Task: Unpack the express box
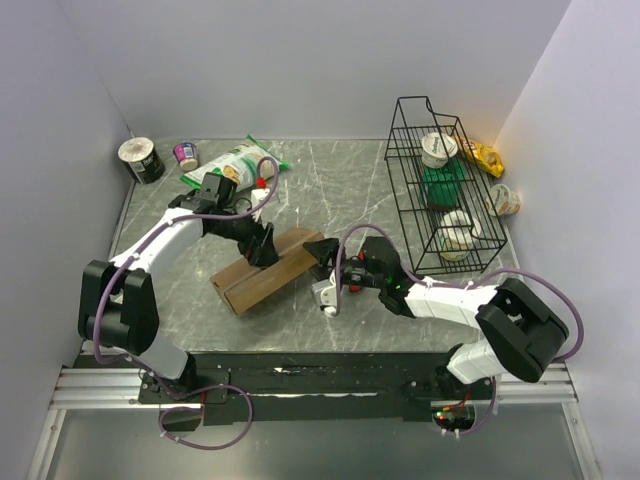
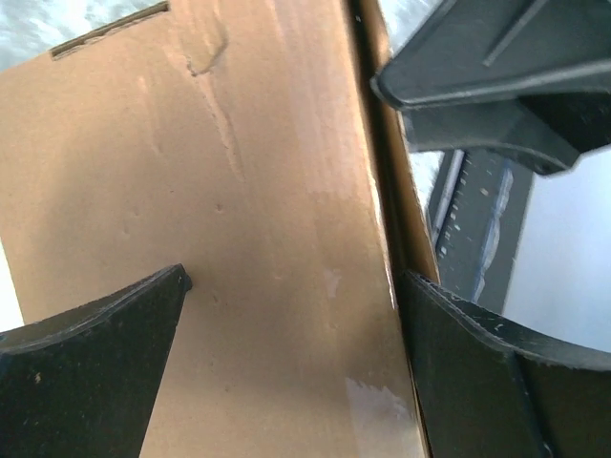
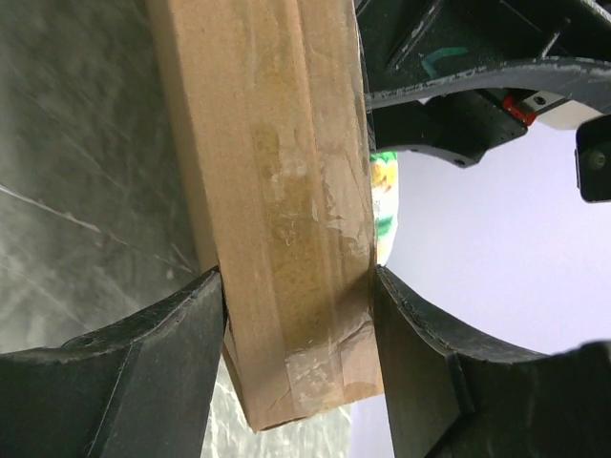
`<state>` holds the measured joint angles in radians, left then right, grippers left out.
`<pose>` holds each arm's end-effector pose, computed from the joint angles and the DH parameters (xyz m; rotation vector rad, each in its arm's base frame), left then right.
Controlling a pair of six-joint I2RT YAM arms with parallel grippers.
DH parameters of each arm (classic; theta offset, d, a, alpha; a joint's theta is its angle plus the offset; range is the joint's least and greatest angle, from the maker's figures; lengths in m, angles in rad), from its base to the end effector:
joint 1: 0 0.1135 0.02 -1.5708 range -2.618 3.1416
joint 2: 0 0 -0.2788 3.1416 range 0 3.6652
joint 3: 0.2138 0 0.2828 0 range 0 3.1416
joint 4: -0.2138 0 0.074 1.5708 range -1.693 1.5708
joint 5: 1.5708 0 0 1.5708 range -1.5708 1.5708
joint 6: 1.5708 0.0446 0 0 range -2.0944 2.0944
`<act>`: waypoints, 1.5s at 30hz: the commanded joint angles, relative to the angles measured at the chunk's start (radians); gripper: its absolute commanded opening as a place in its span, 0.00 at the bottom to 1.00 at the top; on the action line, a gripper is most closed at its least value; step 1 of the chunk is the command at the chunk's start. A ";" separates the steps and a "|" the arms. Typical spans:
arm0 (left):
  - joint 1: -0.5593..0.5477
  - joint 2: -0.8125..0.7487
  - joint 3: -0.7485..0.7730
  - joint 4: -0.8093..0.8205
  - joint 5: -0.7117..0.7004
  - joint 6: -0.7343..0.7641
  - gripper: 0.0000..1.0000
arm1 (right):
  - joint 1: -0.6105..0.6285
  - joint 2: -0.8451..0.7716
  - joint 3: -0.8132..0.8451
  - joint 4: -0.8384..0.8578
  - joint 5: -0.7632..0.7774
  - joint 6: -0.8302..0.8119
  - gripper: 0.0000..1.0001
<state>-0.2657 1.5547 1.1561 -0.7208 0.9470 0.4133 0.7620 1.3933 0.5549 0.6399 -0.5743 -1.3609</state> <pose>0.3158 -0.1235 0.2503 1.0587 2.1551 -1.1782 0.2071 0.2312 0.2006 -1.6737 0.4670 0.0686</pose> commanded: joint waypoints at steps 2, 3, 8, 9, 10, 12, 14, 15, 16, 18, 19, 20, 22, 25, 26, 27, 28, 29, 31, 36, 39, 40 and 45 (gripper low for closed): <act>-0.055 0.044 -0.030 0.046 -0.102 -0.142 0.96 | 0.014 -0.030 0.048 0.253 0.068 0.002 0.00; -0.055 0.048 -0.030 0.055 -0.112 -0.157 0.95 | 0.014 -0.057 0.054 0.163 0.067 0.017 0.07; -0.055 0.087 -0.022 0.058 -0.125 -0.166 0.91 | 0.013 -0.126 0.213 -0.300 0.067 0.167 0.63; -0.055 0.087 -0.021 0.061 -0.120 -0.169 0.91 | 0.014 -0.125 0.233 -0.334 0.073 0.195 0.69; -0.056 0.087 -0.021 0.060 -0.120 -0.166 0.90 | 0.014 -0.120 0.250 -0.391 0.073 0.212 0.71; -0.055 0.088 -0.022 0.055 -0.123 -0.159 0.90 | 0.014 -0.109 0.281 -0.413 0.073 0.223 0.74; -0.055 0.091 -0.029 0.049 -0.123 -0.153 0.89 | 0.016 -0.088 0.299 -0.405 0.076 0.233 0.75; -0.055 0.093 -0.030 0.050 -0.122 -0.153 0.89 | 0.017 -0.077 0.313 -0.420 0.076 0.235 0.76; -0.055 0.093 -0.036 0.050 -0.120 -0.154 0.89 | 0.016 -0.070 0.329 -0.448 0.079 0.246 0.76; -0.055 0.096 -0.036 0.049 -0.120 -0.154 0.89 | 0.017 -0.042 0.379 -0.483 0.077 0.267 0.77; -0.055 0.097 -0.036 0.049 -0.128 -0.154 0.89 | 0.016 -0.033 0.431 -0.512 0.071 0.276 0.78; -0.055 0.099 -0.035 0.049 -0.129 -0.156 0.88 | 0.017 -0.010 0.460 -0.611 0.057 0.278 0.78; -0.055 0.108 -0.026 0.047 -0.136 -0.156 0.88 | 0.016 0.010 0.526 -0.672 0.024 0.314 0.78; -0.055 0.120 -0.010 0.041 -0.137 -0.154 0.87 | 0.017 0.033 0.563 -0.752 -0.001 0.324 0.73; -0.055 0.123 -0.006 0.041 -0.139 -0.154 0.87 | 0.016 0.033 0.562 -0.749 -0.004 0.324 0.68; -0.055 0.127 -0.004 0.041 -0.139 -0.156 0.86 | 0.017 0.030 0.559 -0.749 -0.002 0.321 0.65; -0.055 0.130 -0.001 0.041 -0.139 -0.157 0.86 | 0.016 0.026 0.548 -0.744 -0.002 0.309 0.59; -0.055 0.130 0.001 0.041 -0.134 -0.157 0.86 | 0.017 0.023 0.542 -0.735 -0.001 0.298 0.55; -0.049 0.140 0.004 0.040 -0.114 -0.171 0.84 | 0.019 -0.006 0.479 -0.666 0.030 0.244 0.43; 0.002 0.172 0.001 0.063 -0.007 -0.231 0.80 | 0.030 -0.060 0.189 0.021 0.167 0.125 0.37; 0.052 0.208 0.011 0.070 0.047 -0.267 0.77 | 0.028 -0.036 0.178 0.177 0.201 0.074 0.29; 0.063 0.214 0.014 0.076 0.062 -0.278 0.77 | 0.030 -0.034 0.171 0.216 0.199 0.056 0.23; 0.121 0.254 0.014 0.115 0.156 -0.363 0.74 | 0.028 -0.036 0.137 0.343 0.157 0.002 0.13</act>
<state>-0.1539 1.7233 1.2167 -0.5316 1.1324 0.1368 0.7811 1.3827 0.6765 0.5423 -0.4088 -1.2640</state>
